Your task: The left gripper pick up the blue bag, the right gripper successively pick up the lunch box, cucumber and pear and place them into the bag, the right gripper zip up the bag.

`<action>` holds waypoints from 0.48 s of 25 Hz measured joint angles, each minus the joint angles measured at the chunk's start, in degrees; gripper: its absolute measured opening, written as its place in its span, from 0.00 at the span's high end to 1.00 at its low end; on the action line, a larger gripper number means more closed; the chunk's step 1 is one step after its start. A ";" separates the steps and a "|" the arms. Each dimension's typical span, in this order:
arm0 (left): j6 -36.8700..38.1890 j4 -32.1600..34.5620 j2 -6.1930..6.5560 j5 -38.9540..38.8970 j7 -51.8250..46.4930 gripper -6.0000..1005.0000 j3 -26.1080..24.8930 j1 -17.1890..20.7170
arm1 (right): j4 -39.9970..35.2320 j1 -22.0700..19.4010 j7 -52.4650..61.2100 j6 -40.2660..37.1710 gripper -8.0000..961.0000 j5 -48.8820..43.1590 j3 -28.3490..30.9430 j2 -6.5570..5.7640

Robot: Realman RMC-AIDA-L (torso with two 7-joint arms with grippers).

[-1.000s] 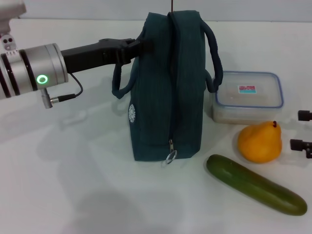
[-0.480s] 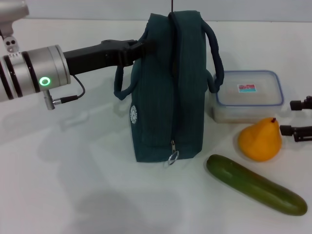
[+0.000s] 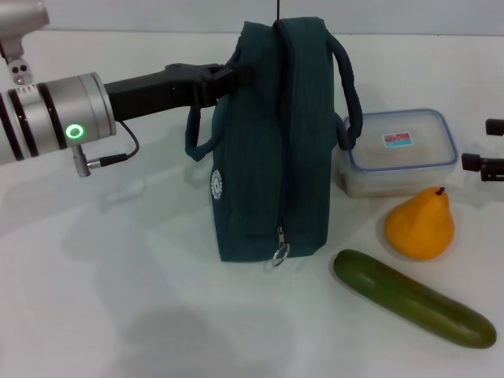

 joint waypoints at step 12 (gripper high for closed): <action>0.00 -0.65 -0.31 -0.26 2.10 0.95 0.05 -0.60 | 0.27 -7.80 -1.16 -5.22 0.15 0.63 26.22 8.98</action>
